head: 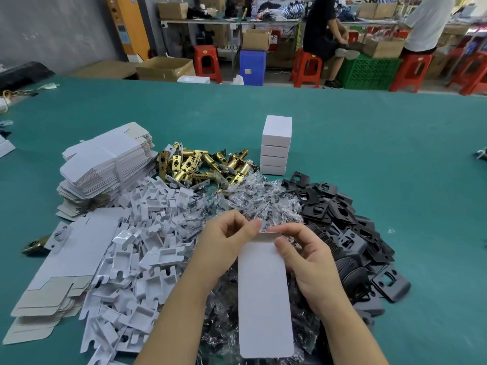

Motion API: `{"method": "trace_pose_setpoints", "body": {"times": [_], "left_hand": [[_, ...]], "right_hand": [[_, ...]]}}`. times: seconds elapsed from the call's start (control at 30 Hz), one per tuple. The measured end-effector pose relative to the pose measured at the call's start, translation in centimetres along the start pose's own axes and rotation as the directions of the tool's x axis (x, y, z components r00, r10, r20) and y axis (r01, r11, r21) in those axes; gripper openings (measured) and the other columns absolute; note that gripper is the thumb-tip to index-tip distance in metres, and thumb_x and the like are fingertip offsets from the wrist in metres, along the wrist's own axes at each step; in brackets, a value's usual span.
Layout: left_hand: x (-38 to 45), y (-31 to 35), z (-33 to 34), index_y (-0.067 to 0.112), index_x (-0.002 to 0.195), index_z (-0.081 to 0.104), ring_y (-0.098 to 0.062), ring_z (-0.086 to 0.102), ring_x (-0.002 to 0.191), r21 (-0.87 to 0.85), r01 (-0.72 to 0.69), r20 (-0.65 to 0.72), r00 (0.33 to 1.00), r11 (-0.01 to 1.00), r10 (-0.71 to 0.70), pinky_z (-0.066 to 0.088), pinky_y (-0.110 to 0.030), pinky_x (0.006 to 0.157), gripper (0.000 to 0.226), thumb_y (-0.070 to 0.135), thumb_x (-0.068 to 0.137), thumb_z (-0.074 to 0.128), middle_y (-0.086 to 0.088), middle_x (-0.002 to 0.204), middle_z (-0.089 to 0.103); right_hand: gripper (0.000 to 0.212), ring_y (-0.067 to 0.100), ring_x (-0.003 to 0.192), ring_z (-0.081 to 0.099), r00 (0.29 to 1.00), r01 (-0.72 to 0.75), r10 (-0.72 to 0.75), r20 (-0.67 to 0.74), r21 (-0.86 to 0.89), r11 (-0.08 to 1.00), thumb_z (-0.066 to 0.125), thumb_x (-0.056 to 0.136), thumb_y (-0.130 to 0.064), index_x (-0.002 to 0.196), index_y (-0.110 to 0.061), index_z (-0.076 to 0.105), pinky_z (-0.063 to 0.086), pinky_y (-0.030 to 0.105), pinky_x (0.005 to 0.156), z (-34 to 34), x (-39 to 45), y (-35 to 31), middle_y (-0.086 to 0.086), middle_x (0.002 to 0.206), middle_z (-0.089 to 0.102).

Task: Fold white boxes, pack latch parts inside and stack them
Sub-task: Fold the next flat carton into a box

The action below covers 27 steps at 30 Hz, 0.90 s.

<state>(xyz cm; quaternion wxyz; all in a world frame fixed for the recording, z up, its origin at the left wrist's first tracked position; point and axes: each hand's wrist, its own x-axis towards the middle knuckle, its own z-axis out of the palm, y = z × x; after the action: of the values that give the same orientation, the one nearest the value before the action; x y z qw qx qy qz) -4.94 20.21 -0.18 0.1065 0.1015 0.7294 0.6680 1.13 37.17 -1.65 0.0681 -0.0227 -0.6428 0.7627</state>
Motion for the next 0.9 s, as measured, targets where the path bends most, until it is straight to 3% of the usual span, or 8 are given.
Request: {"method": "trace_pose_setpoints", "body": {"times": [0.17,0.27,0.33,0.43,0.53,0.73,0.83,0.9], "left_hand": [[0.1,0.1,-0.3,0.03,0.095,0.08,-0.018,0.071,0.081,0.052,0.043,0.107,0.993,0.998,-0.048,0.056,-0.028,0.066,0.006,0.031,0.09,0.077,0.004,0.093,0.076],[0.0,0.1,-0.1,0.031,0.096,0.083,-0.017,0.072,0.088,0.04,0.004,0.084,0.996,0.999,-0.008,0.056,-0.026,0.069,0.014,0.02,0.092,0.075,0.005,0.098,0.077],[-0.1,0.2,0.0,0.03,0.097,0.083,-0.012,0.071,0.086,0.002,-0.025,0.042,0.999,1.0,0.025,0.054,-0.022,0.067,0.014,0.019,0.092,0.075,0.005,0.099,0.077],[-0.1,0.2,-0.2,0.031,0.098,0.083,-0.013,0.071,0.09,-0.081,-0.05,-0.052,0.998,0.995,0.046,0.056,-0.025,0.069,0.011,0.027,0.088,0.078,0.004,0.103,0.077],[-0.2,0.3,-0.5,0.031,0.099,0.082,-0.013,0.07,0.088,-0.109,-0.064,-0.082,0.995,0.992,0.055,0.057,-0.027,0.069,0.016,0.034,0.085,0.074,0.002,0.101,0.078],[-0.4,0.7,-0.8,0.033,0.114,0.079,-0.007,0.071,0.088,-0.12,0.021,0.111,0.994,0.993,-0.008,0.054,-0.019,0.069,0.035,0.049,0.083,0.071,0.004,0.11,0.077],[-0.4,0.8,-1.0,0.036,0.12,0.076,-0.009,0.071,0.095,-0.118,0.049,0.171,0.985,0.992,-0.028,0.054,-0.02,0.073,0.031,0.041,0.09,0.067,0.005,0.117,0.076],[-0.3,0.9,-1.4,0.037,0.124,0.073,-0.013,0.07,0.104,-0.116,0.065,0.207,0.977,0.991,-0.04,0.056,-0.025,0.081,0.032,0.037,0.093,0.063,0.004,0.122,0.074]], "right_hand": [[0.003,0.014,0.082,0.072,0.999,0.026,-0.026,-0.018,-0.003,1.0,0.07,0.085,-0.024,0.083,-0.026,0.07,0.059,0.028,0.066,-0.1,0.1,0.2,-0.001,0.11,0.075],[0.004,0.012,0.082,0.072,0.999,0.031,-0.031,-0.034,0.01,0.999,0.071,0.085,-0.024,0.089,-0.026,0.069,0.06,0.028,0.066,-0.2,0.2,0.2,-0.004,0.113,0.074],[0.023,0.012,0.088,0.073,0.999,0.017,-0.015,-0.038,0.037,0.999,0.075,0.086,-0.026,0.107,-0.029,0.067,0.061,0.031,0.069,-0.4,0.3,0.3,-0.006,0.118,0.071],[0.05,0.022,0.1,0.075,0.991,-0.125,0.121,0.05,0.085,0.988,0.081,0.083,-0.035,0.129,-0.037,0.059,0.06,0.032,0.072,-0.7,0.4,0.3,0.0,0.122,0.073],[0.043,0.026,0.095,0.076,0.977,-0.165,0.149,0.154,0.102,0.981,0.076,0.086,-0.032,0.127,-0.042,0.065,0.06,0.031,0.07,-0.5,0.3,0.0,0.012,0.112,0.077],[0.041,0.026,0.084,0.076,0.97,-0.176,0.16,0.181,0.079,0.981,0.074,0.086,-0.029,0.126,-0.037,0.071,0.059,0.033,0.065,-0.5,0.1,-0.3,0.011,0.098,0.078],[0.048,0.031,0.086,0.074,0.964,-0.199,0.183,0.194,0.068,0.978,0.076,0.079,-0.041,0.126,-0.037,0.072,0.061,0.04,0.07,-0.8,0.2,-0.4,0.023,0.103,0.074],[0.049,0.031,0.089,0.074,0.955,-0.22,0.198,0.22,0.083,0.972,0.076,0.08,-0.041,0.128,-0.034,0.071,0.061,0.041,0.072,-1.0,0.2,-0.2,0.021,0.109,0.075]]}}
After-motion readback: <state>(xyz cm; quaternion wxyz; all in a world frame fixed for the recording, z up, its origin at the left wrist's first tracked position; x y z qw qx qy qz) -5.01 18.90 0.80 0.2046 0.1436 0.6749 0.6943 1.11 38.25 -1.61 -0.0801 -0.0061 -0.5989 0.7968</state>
